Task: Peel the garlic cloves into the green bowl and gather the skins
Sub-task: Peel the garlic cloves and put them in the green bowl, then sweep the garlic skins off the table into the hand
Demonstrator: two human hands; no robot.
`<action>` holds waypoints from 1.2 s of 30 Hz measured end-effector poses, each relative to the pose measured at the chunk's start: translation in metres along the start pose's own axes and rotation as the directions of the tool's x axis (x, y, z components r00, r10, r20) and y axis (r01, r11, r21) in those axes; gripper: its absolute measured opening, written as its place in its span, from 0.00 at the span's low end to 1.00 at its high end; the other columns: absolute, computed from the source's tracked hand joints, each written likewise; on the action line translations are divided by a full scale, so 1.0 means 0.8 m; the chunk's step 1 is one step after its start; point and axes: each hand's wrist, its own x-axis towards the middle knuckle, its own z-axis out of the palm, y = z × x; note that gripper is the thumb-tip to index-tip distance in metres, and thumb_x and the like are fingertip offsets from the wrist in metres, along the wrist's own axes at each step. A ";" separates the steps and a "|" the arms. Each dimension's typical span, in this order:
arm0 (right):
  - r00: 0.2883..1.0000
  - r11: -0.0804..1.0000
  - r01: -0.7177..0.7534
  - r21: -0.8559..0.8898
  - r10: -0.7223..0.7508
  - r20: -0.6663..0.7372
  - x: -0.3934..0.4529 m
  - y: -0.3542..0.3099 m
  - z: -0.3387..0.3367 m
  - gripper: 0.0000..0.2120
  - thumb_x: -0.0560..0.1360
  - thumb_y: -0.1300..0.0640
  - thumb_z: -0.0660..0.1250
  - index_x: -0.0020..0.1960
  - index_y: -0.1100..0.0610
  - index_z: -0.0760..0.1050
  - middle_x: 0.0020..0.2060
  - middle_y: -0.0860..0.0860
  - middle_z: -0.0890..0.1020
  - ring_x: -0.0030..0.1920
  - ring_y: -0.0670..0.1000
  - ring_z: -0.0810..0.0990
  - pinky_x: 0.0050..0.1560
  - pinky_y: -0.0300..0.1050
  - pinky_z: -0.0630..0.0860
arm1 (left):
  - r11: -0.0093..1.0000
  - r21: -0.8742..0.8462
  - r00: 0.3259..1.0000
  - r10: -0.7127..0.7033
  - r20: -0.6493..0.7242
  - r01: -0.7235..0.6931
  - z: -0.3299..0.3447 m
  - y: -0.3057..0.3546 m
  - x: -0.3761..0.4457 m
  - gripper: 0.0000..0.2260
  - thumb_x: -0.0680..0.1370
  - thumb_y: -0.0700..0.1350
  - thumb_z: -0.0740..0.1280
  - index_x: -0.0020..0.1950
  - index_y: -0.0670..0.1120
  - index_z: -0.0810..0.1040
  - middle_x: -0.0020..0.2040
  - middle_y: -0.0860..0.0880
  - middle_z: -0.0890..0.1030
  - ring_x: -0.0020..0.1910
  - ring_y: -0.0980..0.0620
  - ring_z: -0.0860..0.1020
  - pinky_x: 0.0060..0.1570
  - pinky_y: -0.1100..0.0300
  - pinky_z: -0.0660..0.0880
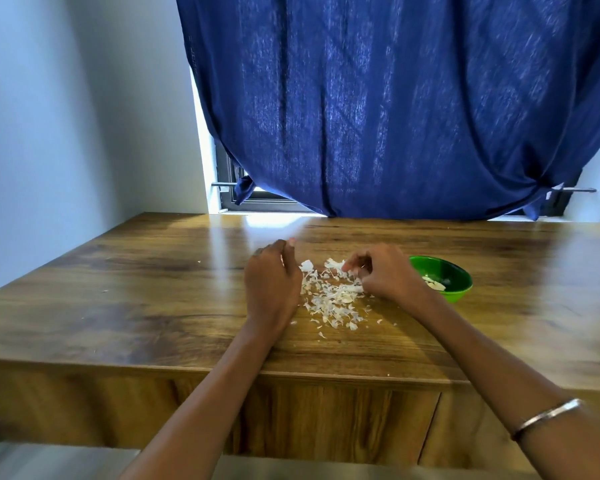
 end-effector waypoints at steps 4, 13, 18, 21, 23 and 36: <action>0.996 0.997 -0.071 0.015 0.072 -0.058 0.019 -0.002 0.015 0.16 0.80 0.68 0.63 0.65 0.57 0.77 0.57 0.53 0.82 0.37 0.42 0.73 0.37 0.35 0.71 | 0.973 0.046 0.970 -0.228 0.080 0.224 0.002 -0.036 0.023 0.13 0.86 0.43 0.59 0.64 0.41 0.80 0.50 0.41 0.85 0.48 0.40 0.83 0.50 0.49 0.77; 0.988 0.996 -0.088 0.022 0.085 0.128 0.026 0.004 0.039 0.15 0.85 0.56 0.57 0.70 0.56 0.72 0.45 0.48 0.78 0.35 0.42 0.69 0.37 0.37 0.67 | 0.755 -0.273 0.736 -0.377 0.563 0.596 0.015 -0.045 0.040 0.19 0.87 0.58 0.53 0.64 0.52 0.80 0.55 0.44 0.85 0.58 0.45 0.82 0.51 0.55 0.79; 0.997 0.997 -0.028 0.073 0.022 0.074 0.032 0.001 0.025 0.16 0.86 0.50 0.55 0.63 0.55 0.78 0.47 0.50 0.82 0.37 0.44 0.74 0.40 0.40 0.71 | 0.673 -0.416 0.777 -0.414 0.474 0.612 0.016 -0.045 0.048 0.24 0.86 0.60 0.54 0.70 0.46 0.78 0.60 0.42 0.84 0.53 0.47 0.84 0.54 0.47 0.83; 0.998 0.995 -0.042 0.094 0.038 0.041 0.047 -0.006 0.022 0.18 0.86 0.48 0.53 0.64 0.54 0.78 0.45 0.52 0.83 0.37 0.46 0.79 0.34 0.36 0.69 | 0.731 -0.324 0.766 -0.409 0.496 0.601 0.015 -0.048 0.048 0.26 0.85 0.62 0.53 0.71 0.48 0.77 0.64 0.43 0.82 0.58 0.46 0.82 0.62 0.40 0.78; 0.993 0.992 -0.081 0.097 0.072 0.095 0.056 -0.012 0.029 0.20 0.86 0.47 0.52 0.66 0.56 0.76 0.42 0.51 0.81 0.36 0.47 0.76 0.35 0.38 0.70 | 0.758 -0.278 0.739 -0.368 0.565 0.590 0.014 -0.043 0.046 0.24 0.85 0.61 0.52 0.67 0.48 0.79 0.60 0.44 0.82 0.59 0.46 0.80 0.65 0.46 0.75; 0.999 0.975 0.045 0.219 -0.047 0.004 0.032 -0.020 0.004 0.13 0.84 0.50 0.59 0.48 0.47 0.81 0.43 0.44 0.85 0.43 0.42 0.84 0.49 0.44 0.82 | 0.631 -0.424 0.737 -0.386 0.555 0.650 0.034 -0.039 0.049 0.23 0.86 0.54 0.58 0.53 0.38 0.85 0.46 0.41 0.87 0.46 0.45 0.87 0.51 0.51 0.83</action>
